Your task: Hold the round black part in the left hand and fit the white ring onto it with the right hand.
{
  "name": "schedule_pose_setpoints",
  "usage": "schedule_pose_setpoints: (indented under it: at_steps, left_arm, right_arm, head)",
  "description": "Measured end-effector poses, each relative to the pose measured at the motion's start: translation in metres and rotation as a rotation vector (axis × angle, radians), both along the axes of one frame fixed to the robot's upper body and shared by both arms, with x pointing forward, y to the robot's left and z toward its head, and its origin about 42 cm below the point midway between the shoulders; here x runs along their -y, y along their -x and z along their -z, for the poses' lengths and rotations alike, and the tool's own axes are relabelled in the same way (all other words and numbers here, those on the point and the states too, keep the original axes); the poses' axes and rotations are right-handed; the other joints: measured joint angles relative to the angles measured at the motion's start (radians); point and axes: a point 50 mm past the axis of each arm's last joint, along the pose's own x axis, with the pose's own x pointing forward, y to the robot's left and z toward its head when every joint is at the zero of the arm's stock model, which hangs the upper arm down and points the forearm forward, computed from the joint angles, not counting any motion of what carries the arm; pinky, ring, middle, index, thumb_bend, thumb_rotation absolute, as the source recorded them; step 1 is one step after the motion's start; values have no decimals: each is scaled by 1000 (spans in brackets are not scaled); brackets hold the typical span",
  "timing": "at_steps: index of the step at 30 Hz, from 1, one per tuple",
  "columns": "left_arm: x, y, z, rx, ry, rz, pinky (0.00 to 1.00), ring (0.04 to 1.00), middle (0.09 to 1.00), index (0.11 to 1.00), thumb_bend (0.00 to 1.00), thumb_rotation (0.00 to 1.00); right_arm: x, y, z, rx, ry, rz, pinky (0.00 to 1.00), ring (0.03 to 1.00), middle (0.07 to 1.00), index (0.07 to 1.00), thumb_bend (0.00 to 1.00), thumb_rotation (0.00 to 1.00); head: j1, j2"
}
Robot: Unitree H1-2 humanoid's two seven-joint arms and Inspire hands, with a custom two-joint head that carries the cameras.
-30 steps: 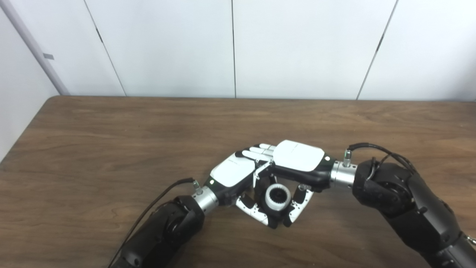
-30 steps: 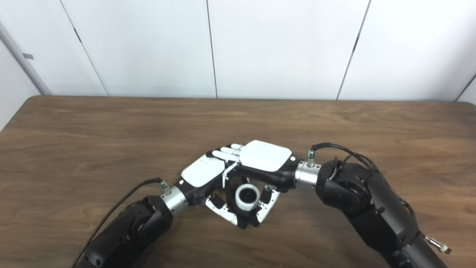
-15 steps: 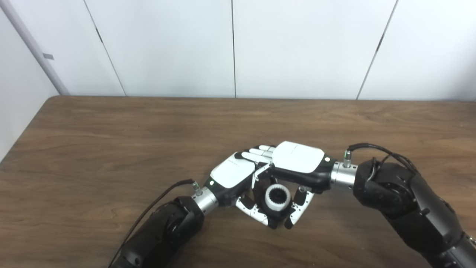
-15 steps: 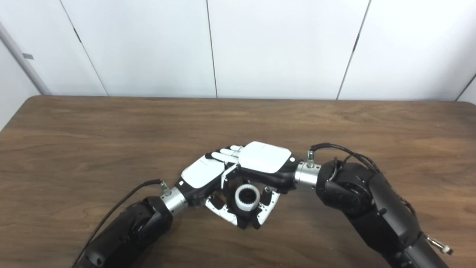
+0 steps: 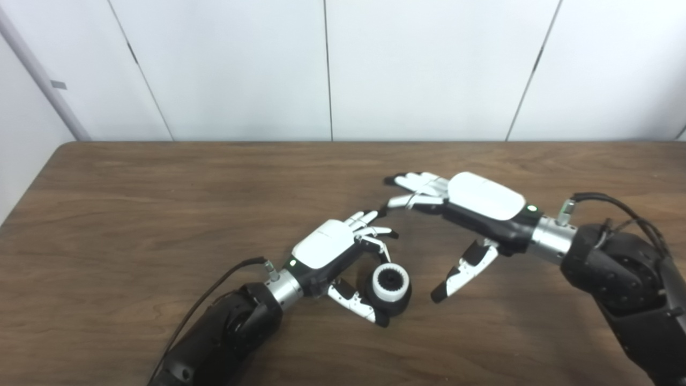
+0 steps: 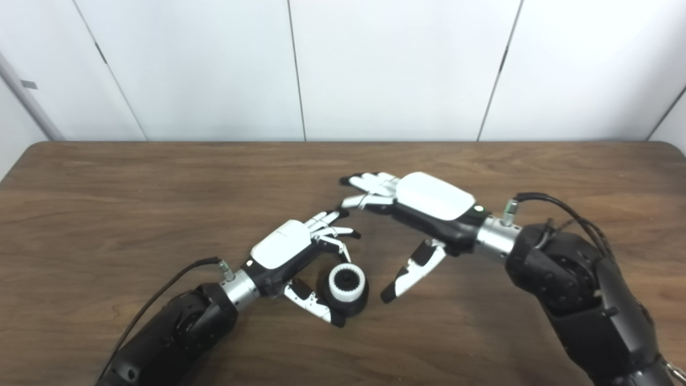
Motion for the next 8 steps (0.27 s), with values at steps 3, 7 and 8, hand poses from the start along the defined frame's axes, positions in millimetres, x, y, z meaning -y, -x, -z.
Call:
schedule_pose_setpoints:
  at_steps: [3, 7, 8]
  left_arm:
    - [-2, 0, 0, 4, 0, 6, 1000, 1000, 850, 481, 525, 62]
    - [-7, 0, -1, 10, -6, 15, 1000, 1000, 855, 481, 525, 63]
    - [-8, 0, -1, 11, -9, 16, 1000, 1000, 856, 481, 525, 63]
  right_arm:
    - [16, -7, 1, -32, -73, 73, 1000, 1000, 1000, 1000, 816, 795]
    - [31, -16, 3, -63, -181, 171, 933, 1000, 1000, 1000, 674, 886]
    - [32, -17, 5, -76, -214, 200, 917, 1000, 1000, 1000, 624, 903]
  head:
    - [-8, 0]
    - [-17, 0]
    - [-21, 0]
